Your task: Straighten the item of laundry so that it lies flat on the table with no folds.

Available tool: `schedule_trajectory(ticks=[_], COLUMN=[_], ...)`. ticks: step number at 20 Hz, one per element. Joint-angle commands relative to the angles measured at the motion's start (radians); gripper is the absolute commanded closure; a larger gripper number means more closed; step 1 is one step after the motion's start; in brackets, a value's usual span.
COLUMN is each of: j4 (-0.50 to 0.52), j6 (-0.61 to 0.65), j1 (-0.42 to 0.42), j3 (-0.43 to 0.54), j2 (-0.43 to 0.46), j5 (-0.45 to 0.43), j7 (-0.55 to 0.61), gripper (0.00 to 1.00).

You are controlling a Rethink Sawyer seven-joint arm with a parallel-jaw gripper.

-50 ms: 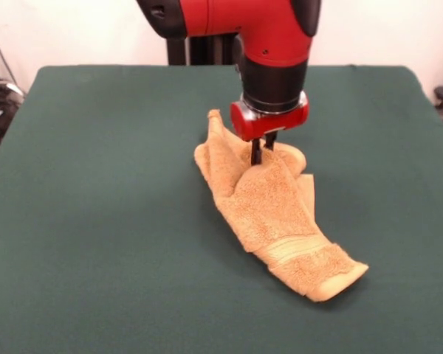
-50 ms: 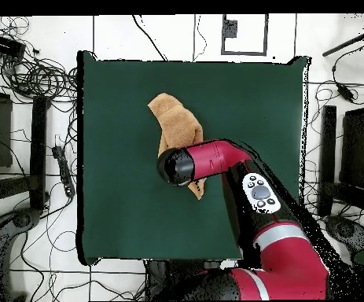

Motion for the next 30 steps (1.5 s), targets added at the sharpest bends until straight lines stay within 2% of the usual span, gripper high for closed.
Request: schedule_trajectory(ticks=[1,9,21,26,30], j4=[-0.086,-0.207,-0.292,-0.329,-0.333], j6=[0.095,0.079,0.128,0.218,0.257], j1=[0.045,0.038,-0.002,0.002,-0.001], j3=[0.040,0.074,0.143,0.169,0.181], j2=[0.039,0.111,0.165,0.141,0.121], j5=[0.006,-0.038,-0.117,-0.128,-0.120], j7=[-0.033,-0.128,-0.326,-0.378,-0.363], gripper=[1.00,1.00,1.00,1.00,1.00])
